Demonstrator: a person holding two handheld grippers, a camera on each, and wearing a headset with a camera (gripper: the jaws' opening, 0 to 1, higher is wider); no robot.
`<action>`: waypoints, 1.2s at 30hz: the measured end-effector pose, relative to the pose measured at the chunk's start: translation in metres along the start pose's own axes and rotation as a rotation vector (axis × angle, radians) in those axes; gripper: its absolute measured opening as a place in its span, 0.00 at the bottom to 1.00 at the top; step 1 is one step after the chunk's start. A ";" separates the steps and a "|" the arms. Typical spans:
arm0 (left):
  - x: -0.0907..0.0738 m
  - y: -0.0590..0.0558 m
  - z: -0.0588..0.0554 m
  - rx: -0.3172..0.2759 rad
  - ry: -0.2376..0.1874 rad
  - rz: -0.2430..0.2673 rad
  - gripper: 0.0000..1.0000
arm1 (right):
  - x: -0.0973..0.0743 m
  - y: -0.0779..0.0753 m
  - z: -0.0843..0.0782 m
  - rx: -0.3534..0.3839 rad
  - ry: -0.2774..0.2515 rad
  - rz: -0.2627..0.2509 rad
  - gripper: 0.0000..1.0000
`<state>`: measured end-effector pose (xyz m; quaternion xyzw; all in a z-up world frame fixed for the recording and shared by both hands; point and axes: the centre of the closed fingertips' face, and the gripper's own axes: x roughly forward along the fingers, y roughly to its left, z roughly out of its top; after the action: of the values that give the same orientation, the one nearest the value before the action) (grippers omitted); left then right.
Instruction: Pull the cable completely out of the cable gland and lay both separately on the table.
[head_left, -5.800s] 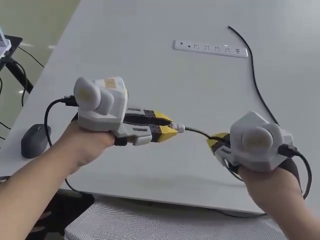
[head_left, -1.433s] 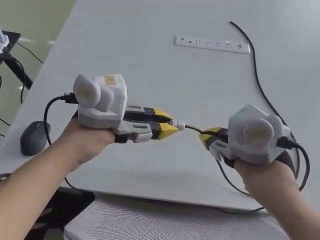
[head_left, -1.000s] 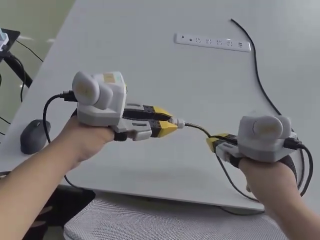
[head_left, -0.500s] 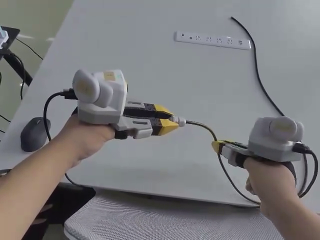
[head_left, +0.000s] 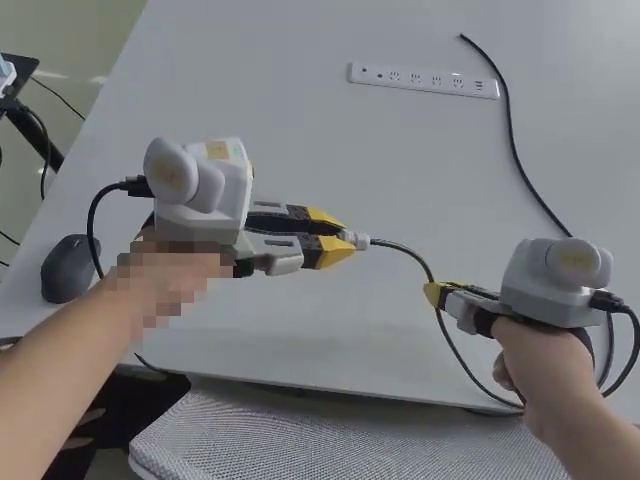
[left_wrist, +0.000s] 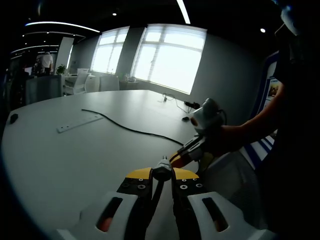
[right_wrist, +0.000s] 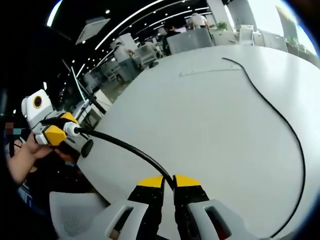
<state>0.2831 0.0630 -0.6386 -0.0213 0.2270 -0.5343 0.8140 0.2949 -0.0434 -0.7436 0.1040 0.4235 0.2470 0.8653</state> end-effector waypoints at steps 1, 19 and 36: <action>0.000 0.001 0.000 -0.001 0.000 0.003 0.14 | 0.000 0.001 0.000 -0.037 -0.001 -0.001 0.02; -0.004 0.009 0.000 -0.006 0.010 0.025 0.14 | -0.016 0.025 0.022 -0.273 -0.030 0.030 0.14; -0.006 0.007 0.000 -0.002 0.016 0.015 0.14 | -0.014 0.104 0.057 -0.812 -0.074 0.124 0.23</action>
<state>0.2876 0.0712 -0.6385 -0.0162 0.2344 -0.5281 0.8160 0.2973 0.0401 -0.6587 -0.2117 0.2532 0.4417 0.8342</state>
